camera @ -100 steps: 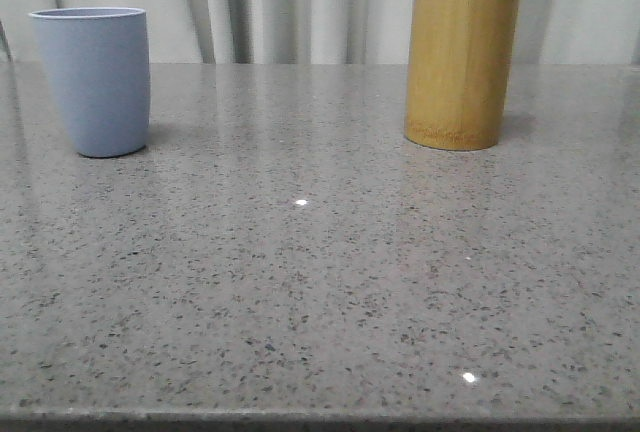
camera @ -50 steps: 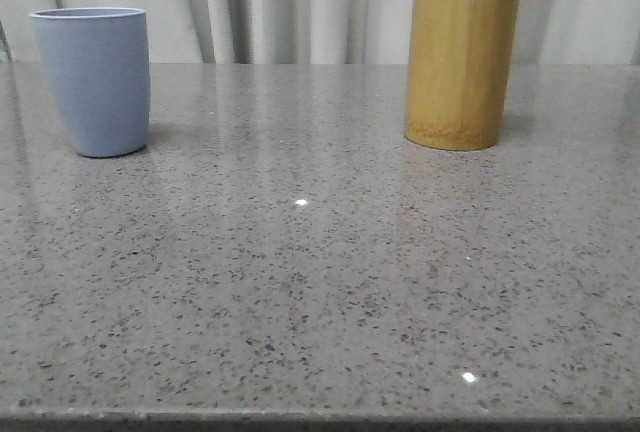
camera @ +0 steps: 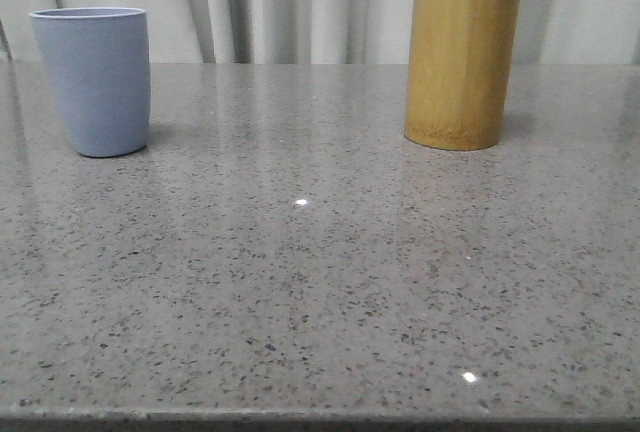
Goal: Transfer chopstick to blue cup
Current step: 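Lower the left gripper around the rim of the light blue cup, then grip the cup rim and slide the cup toward the bamboo holder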
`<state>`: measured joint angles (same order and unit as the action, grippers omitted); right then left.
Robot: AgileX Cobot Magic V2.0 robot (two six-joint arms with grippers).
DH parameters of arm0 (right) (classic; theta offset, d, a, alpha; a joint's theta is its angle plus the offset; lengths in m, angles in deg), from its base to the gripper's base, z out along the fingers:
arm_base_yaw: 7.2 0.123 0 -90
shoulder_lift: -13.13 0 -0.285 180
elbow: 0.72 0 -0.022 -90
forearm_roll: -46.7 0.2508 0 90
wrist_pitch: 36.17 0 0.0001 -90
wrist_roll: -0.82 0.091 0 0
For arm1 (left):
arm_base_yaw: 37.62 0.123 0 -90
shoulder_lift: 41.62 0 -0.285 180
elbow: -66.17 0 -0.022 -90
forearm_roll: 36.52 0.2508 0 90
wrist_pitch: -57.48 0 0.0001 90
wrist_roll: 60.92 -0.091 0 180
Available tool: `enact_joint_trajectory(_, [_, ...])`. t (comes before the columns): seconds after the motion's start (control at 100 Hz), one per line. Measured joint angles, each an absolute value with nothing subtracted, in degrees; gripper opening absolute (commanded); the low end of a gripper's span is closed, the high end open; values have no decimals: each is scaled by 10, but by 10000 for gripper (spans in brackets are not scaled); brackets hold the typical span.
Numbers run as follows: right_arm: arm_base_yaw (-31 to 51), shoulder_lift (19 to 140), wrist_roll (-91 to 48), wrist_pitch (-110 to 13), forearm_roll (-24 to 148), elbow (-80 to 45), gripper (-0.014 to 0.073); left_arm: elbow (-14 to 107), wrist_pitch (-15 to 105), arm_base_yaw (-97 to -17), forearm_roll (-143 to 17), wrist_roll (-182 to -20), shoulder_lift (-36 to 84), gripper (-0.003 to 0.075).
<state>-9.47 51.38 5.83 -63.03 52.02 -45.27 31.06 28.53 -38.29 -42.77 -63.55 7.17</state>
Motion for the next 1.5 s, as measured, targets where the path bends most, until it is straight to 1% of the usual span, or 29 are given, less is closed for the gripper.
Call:
enact_joint_trajectory(0.16, [-95, 520, 58, -630, 520, -453, 381, 399, 238, -383, -432, -643, 159, 353])
enact_joint_trajectory(0.33, [-95, 521, 58, -630, 520, -453, 381, 497, 183, -389, -462, -672, 258, 414])
enact_joint_trajectory(0.73, [-95, 521, 58, -630, 520, -453, 381, 689, 53, -461, -476, -679, 467, 411])
enact_joint_trajectory(0.99, [-95, 521, 58, -630, 520, -453, 381, 748, 6, -472, -480, -679, 559, 411])
enact_joint_trajectory(1.29, [-95, 521, 58, -630, 520, -453, 381, 755, -7, -472, -480, -672, 613, 411])
enact_joint_trajectory(1.35, [-95, 521, 58, -630, 520, -453, 381, 755, -8, -472, -480, -668, 623, 405])
enact_joint_trajectory(1.42, [-95, 521, 58, -630, 520, -453, 381, 755, -8, -472, -480, -662, 630, 362])
enact_joint_trajectory(1.5, [-95, 521, 58, -630, 520, -453, 381, 755, -8, -472, -480, -654, 632, 247])
